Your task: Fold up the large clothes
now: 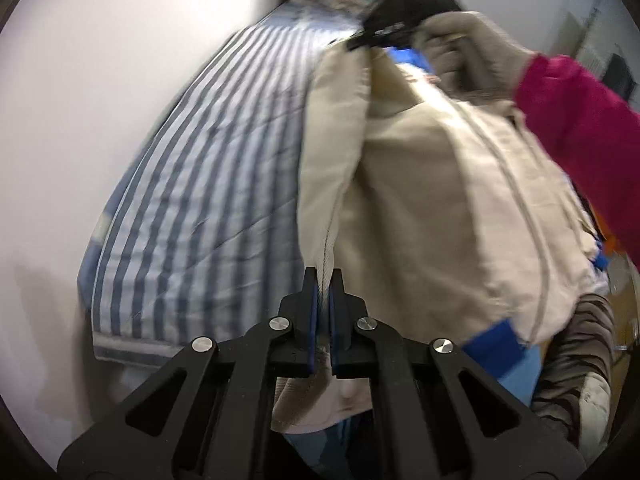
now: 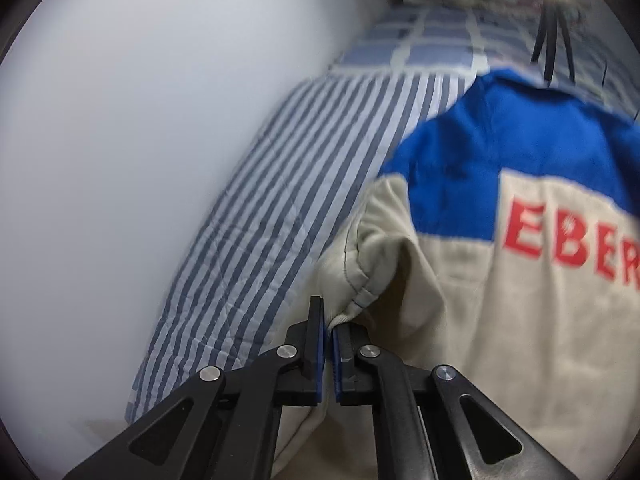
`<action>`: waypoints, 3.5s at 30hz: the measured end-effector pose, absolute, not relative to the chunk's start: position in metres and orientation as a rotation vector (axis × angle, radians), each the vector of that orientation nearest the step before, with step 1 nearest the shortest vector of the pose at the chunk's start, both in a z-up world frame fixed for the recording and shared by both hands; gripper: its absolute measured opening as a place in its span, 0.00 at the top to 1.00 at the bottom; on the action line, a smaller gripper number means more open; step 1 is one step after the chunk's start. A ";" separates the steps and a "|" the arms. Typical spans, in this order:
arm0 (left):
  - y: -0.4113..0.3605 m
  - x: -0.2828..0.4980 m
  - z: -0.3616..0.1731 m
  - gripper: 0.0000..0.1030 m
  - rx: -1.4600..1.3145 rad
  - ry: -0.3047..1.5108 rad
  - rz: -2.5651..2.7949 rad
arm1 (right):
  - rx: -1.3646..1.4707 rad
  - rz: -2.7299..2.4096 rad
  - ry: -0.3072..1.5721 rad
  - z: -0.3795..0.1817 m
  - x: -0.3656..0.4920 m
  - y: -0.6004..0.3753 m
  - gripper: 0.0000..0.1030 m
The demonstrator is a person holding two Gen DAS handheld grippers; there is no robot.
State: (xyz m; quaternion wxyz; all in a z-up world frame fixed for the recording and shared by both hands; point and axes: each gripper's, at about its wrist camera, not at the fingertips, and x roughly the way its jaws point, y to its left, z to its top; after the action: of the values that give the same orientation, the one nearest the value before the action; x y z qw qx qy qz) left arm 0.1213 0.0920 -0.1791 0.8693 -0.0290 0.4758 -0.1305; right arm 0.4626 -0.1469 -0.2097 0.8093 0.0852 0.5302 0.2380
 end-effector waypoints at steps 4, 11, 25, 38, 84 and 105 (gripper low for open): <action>0.056 0.113 -0.156 0.99 -0.025 0.956 -0.368 | 0.224 0.509 1.108 -0.202 0.471 -0.178 1.00; -0.038 0.127 -0.179 0.99 0.078 1.022 -0.552 | 0.306 0.416 1.158 -0.250 0.480 -0.232 1.00; -0.054 0.094 -0.186 0.65 0.126 1.051 -0.577 | 0.383 0.456 1.079 -0.214 0.417 -0.294 0.69; 0.018 0.065 -0.175 0.63 0.005 1.006 -0.394 | 0.404 0.658 1.267 -0.250 0.208 -0.286 0.50; -0.043 0.156 -0.228 0.75 0.097 1.103 -0.539 | 0.553 0.499 1.066 -0.283 0.456 -0.274 0.90; -0.045 0.106 -0.225 0.75 0.100 1.045 -0.624 | 0.063 0.760 1.052 -0.252 0.331 -0.173 0.73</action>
State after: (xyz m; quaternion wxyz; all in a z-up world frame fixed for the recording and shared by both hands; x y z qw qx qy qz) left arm 0.1056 -0.0449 -0.2250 0.8194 0.0471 0.4905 -0.2928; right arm 0.3315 -0.1732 -0.2518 0.7962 0.0293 0.4900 0.3536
